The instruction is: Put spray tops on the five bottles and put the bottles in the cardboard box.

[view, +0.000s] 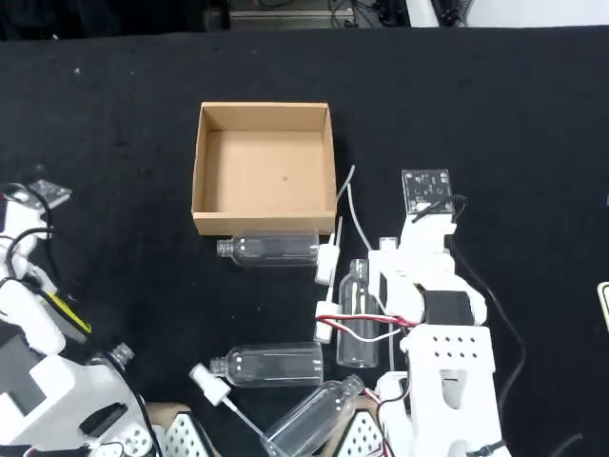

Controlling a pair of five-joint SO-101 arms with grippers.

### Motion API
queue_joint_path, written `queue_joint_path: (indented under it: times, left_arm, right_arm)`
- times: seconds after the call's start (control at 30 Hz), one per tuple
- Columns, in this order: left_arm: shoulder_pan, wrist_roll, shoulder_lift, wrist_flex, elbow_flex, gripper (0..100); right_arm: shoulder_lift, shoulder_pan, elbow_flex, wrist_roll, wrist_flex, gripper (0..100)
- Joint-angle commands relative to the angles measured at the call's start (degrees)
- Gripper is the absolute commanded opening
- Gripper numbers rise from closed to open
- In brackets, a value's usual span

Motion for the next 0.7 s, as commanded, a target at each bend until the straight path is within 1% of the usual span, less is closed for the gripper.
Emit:
queue_joint_path:
  times: [0.0,0.07,0.13,0.17,0.27,0.43,0.57,0.67]
  left_arm:
    - [-1.4,-9.6,-2.3,6.9,0.4,31]
    - [-1.5,-11.9,-4.4,9.3,1.7,31]
    - [-2.3,-12.6,-7.1,7.6,4.6,31]
    - [-3.1,-12.6,-8.4,5.7,6.5,31]
    - [-4.8,-12.6,-12.4,-3.5,14.9,31]
    - [-4.6,-12.0,-21.2,-15.7,27.2,32]
    - [-4.6,-12.0,-24.4,-21.1,31.4,31]
    - [-6.3,-10.3,-22.9,-24.2,30.6,31]
  right_arm:
    - [-1.6,-1.0,-0.2,-0.2,-1.2,1.1]
    - [-1.6,-1.0,-0.2,-0.2,-1.2,1.1]
    - [-1.6,-1.0,-0.2,-0.2,-1.2,1.1]
    - [-1.6,-1.0,-0.2,-0.2,-1.2,1.1]
    - [-1.6,-1.0,-0.2,-0.1,-1.2,1.1]
    - [-1.6,-1.0,-0.2,-0.1,-1.2,1.1]
    - [-1.6,-1.0,-0.2,-0.1,-1.2,1.1]
    - [-1.5,-1.0,-0.1,-0.1,-1.1,1.1]
